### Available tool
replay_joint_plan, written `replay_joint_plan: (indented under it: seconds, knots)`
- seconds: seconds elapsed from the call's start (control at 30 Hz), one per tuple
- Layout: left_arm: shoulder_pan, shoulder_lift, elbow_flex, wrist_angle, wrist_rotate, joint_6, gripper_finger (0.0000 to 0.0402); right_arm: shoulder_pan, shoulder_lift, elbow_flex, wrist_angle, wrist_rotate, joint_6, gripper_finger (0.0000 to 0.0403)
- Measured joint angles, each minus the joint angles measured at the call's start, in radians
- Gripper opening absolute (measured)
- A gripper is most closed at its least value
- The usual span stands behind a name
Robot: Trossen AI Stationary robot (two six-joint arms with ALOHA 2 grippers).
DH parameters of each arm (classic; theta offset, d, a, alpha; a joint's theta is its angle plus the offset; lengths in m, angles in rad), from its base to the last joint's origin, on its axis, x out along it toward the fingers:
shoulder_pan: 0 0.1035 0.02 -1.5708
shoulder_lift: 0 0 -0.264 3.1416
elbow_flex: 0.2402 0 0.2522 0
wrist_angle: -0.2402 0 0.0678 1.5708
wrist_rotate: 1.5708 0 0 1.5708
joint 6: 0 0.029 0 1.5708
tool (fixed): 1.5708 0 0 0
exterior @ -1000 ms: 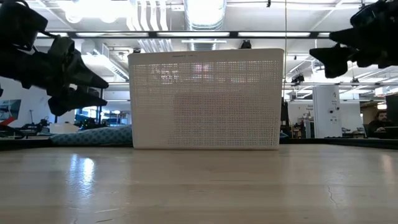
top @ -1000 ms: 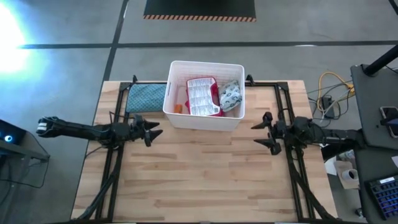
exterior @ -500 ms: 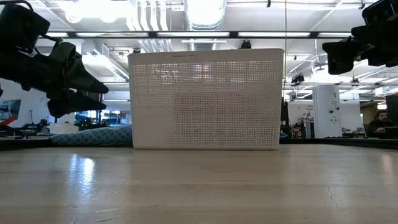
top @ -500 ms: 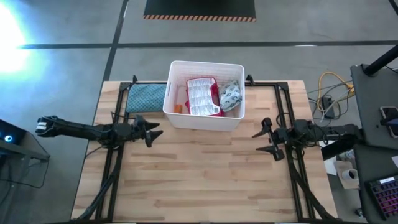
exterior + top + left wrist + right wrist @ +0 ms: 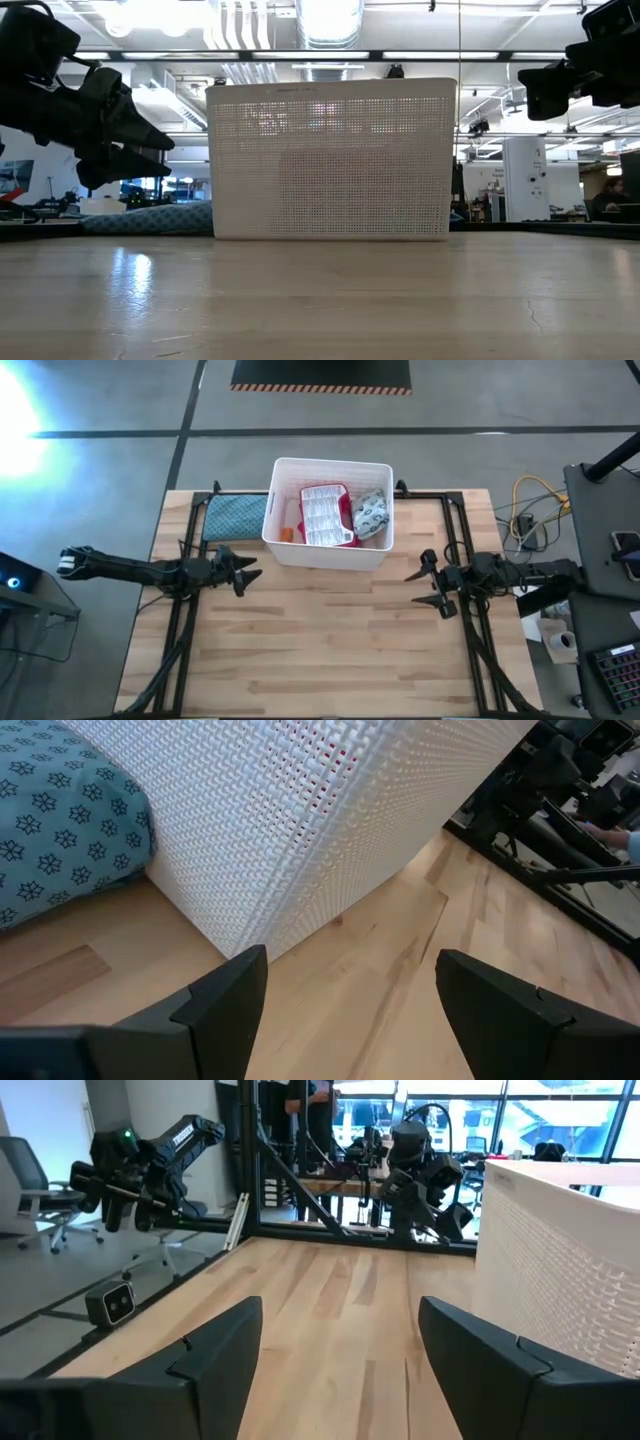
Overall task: Pick & place medical supplies in basket/bin
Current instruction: Return to Home Position
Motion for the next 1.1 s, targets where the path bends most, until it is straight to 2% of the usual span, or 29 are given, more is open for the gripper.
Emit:
replay_joint_plan:
  seconds: [0.47,1.1]
  knots:
    - [0.000,0.000,0.000,0.000,0.000,0.000,0.0269,0.000,0.000,0.000,0.000,-0.001,0.000,0.0251]
    - [0.000,0.000,0.000,0.000,0.000,0.000,0.0269,0.000,0.000,0.000,0.000,-0.001,0.000,0.0258]
